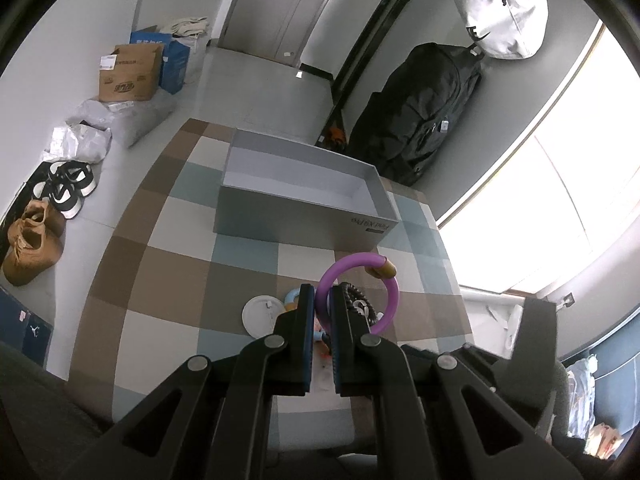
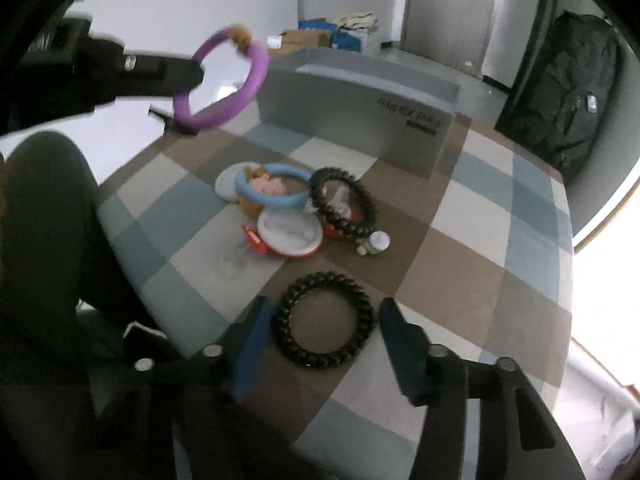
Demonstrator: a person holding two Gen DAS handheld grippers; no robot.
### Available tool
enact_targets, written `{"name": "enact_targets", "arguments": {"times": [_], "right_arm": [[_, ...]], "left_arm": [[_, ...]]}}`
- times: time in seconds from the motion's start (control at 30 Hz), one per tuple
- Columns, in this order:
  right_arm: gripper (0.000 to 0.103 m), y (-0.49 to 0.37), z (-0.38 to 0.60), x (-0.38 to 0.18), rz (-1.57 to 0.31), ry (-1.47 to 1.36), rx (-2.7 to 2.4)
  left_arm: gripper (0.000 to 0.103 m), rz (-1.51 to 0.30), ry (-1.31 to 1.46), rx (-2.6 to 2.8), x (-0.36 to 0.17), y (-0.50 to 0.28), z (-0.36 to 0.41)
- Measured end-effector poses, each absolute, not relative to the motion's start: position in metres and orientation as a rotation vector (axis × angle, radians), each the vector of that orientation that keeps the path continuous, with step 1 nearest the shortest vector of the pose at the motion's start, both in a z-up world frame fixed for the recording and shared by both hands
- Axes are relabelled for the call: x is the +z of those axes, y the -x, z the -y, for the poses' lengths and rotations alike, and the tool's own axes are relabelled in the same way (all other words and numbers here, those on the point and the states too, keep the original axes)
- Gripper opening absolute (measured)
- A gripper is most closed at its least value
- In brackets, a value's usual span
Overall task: Organize jewelry
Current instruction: 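Lift the purple ring with the left tool while the right tool grasps the black coil hair tie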
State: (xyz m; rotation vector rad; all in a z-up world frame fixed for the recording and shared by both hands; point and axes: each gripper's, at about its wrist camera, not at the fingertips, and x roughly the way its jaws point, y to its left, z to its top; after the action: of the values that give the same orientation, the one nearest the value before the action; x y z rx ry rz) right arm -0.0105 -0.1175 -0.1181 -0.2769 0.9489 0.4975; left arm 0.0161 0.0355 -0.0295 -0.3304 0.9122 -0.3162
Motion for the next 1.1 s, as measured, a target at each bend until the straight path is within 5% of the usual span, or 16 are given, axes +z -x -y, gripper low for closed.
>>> {"name": "enact_targets", "arguments": {"times": [0.27, 1.1], "right_arm": [[0.04, 0.007, 0.127, -0.113, -0.954, 0.194, 0.505], [0.039, -0.05, 0.172, -0.019, -0.764, -0.177, 0.487]], "left_arm": [[0.003, -0.896, 0.33, -0.323, -0.022, -0.015, -0.036], [0.003, -0.86, 0.327, -0.315, 0.004, -0.067, -0.044]]}}
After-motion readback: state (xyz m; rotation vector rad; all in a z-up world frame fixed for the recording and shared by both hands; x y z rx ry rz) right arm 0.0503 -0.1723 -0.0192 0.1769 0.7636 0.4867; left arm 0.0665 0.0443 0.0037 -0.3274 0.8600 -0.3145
